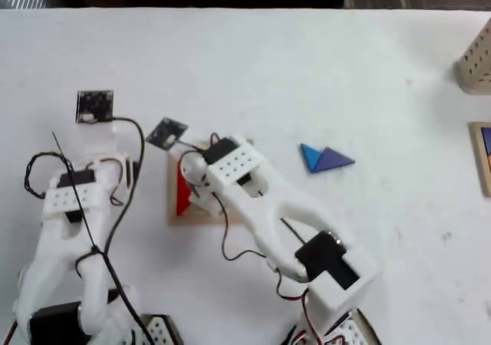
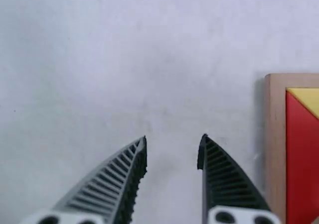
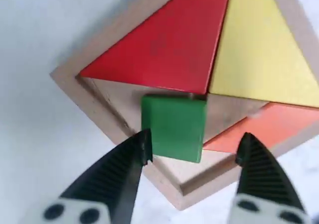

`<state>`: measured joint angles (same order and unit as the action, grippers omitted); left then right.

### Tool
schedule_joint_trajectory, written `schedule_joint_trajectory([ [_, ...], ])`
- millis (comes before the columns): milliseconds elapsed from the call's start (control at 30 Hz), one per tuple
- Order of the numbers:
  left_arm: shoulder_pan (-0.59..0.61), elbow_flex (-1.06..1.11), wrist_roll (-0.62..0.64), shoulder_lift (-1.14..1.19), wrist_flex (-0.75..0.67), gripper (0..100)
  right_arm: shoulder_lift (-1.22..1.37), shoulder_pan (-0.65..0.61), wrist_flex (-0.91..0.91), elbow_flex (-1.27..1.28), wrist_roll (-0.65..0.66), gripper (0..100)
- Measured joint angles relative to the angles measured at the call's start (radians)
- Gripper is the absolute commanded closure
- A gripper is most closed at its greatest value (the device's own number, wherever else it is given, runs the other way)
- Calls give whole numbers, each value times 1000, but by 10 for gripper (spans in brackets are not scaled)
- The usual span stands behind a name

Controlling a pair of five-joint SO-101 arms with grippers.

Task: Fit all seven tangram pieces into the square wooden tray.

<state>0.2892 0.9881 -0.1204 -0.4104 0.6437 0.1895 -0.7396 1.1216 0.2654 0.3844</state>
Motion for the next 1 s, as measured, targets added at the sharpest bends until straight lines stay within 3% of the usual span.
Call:
schedule_joint_trajectory([
  [233, 0, 0, 0, 0, 0, 823, -26, 0, 63, -5, 0, 745],
  [467, 0, 0, 0, 0, 0, 823, -141, 0, 166, -5, 0, 979],
  [1000, 0, 0, 0, 0, 0, 823, -160, 58, -6, 198, 0, 980],
])
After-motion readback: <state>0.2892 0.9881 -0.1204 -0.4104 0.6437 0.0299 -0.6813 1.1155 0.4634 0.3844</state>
